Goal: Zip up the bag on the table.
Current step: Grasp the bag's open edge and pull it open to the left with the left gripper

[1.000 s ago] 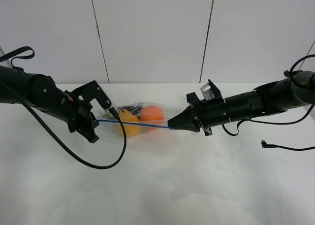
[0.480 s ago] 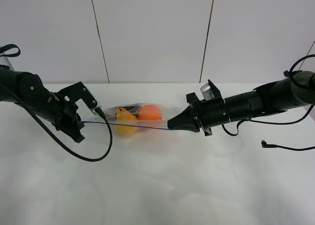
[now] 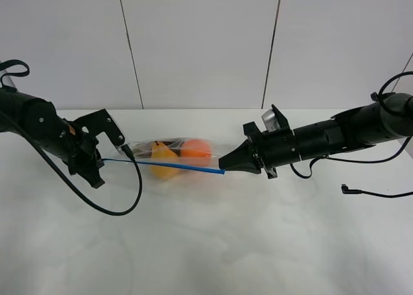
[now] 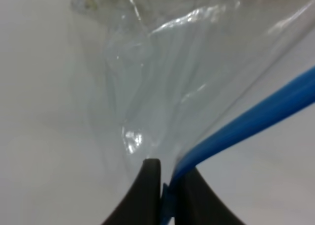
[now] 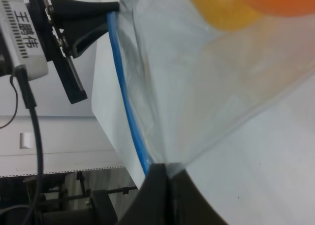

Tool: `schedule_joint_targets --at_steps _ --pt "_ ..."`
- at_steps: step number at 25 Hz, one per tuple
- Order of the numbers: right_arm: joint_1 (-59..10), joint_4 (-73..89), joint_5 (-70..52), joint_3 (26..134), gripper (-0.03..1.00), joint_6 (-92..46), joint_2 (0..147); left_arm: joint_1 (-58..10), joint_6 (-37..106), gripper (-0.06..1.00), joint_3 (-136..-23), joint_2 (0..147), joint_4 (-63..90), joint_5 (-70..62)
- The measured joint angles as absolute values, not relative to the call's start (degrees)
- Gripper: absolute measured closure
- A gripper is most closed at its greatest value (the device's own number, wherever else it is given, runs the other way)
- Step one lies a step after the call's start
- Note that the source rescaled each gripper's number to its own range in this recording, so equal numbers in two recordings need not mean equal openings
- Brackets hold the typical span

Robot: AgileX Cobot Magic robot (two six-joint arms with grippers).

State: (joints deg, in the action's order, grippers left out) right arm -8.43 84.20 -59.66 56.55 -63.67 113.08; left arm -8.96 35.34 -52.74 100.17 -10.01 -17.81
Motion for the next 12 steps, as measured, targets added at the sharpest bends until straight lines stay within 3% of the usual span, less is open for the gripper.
schedule_joint_targets --at_steps 12 --pt "-8.4 83.1 -59.0 56.6 0.97 -63.7 113.1 -8.2 30.2 0.94 -52.7 100.2 -15.2 -18.7"
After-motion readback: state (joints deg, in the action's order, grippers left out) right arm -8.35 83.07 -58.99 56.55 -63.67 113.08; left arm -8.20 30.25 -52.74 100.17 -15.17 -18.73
